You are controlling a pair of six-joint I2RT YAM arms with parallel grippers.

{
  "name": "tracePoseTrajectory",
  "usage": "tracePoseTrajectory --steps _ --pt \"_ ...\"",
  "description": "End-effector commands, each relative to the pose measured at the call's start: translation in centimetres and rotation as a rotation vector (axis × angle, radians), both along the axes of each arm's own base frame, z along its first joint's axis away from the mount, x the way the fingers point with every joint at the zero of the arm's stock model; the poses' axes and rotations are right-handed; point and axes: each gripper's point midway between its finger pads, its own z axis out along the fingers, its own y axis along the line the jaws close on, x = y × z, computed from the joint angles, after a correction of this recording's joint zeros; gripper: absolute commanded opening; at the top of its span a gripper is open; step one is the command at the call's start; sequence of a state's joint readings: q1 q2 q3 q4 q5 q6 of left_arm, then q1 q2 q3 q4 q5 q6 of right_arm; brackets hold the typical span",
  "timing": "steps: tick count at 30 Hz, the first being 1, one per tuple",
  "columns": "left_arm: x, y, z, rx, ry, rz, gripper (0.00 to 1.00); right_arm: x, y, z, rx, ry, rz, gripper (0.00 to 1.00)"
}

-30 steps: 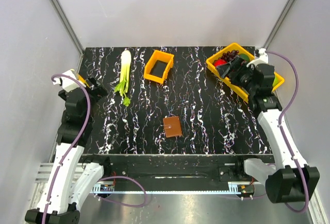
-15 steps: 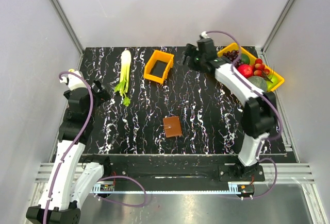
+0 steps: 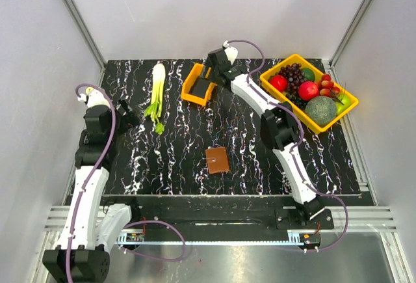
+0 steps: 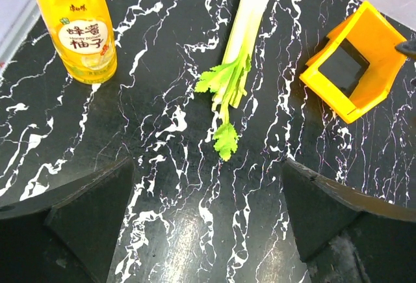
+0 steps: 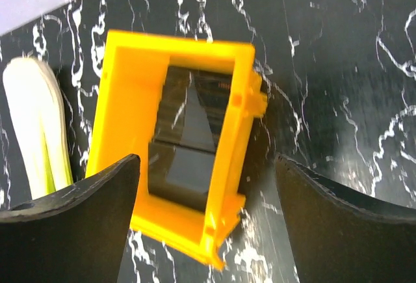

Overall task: Put the credit cards into the card holder
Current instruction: Move the storage box to the center of the board.

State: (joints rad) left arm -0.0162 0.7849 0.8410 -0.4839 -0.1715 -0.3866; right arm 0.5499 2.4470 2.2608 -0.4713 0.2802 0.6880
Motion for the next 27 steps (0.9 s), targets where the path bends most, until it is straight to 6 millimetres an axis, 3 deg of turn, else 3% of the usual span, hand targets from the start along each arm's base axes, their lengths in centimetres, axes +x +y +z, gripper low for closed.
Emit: tracePoseTrajectory --steps 1,8,16,21,27 --pt "1.0 -0.9 0.3 -0.086 -0.016 -0.073 0.99 2.7 -1.8 1.0 -0.097 -0.067 -0.106 0.88" --pt "1.1 -1.1 -0.1 -0.108 -0.001 -0.101 0.99 3.5 -3.0 -1.8 -0.209 -0.066 -0.118 0.86" --pt "1.1 -1.3 -0.1 -0.114 -0.003 -0.117 0.99 0.8 -5.4 -3.9 -0.308 0.012 -0.127 0.85" --pt "1.1 -1.4 -0.3 -0.117 0.003 -0.123 0.99 -1.5 -6.9 -3.4 -0.303 0.014 -0.15 0.87" --pt "1.1 -1.3 -0.5 -0.115 0.009 -0.124 0.99 -5.1 -9.9 -1.1 -0.285 -0.017 -0.215 0.87"
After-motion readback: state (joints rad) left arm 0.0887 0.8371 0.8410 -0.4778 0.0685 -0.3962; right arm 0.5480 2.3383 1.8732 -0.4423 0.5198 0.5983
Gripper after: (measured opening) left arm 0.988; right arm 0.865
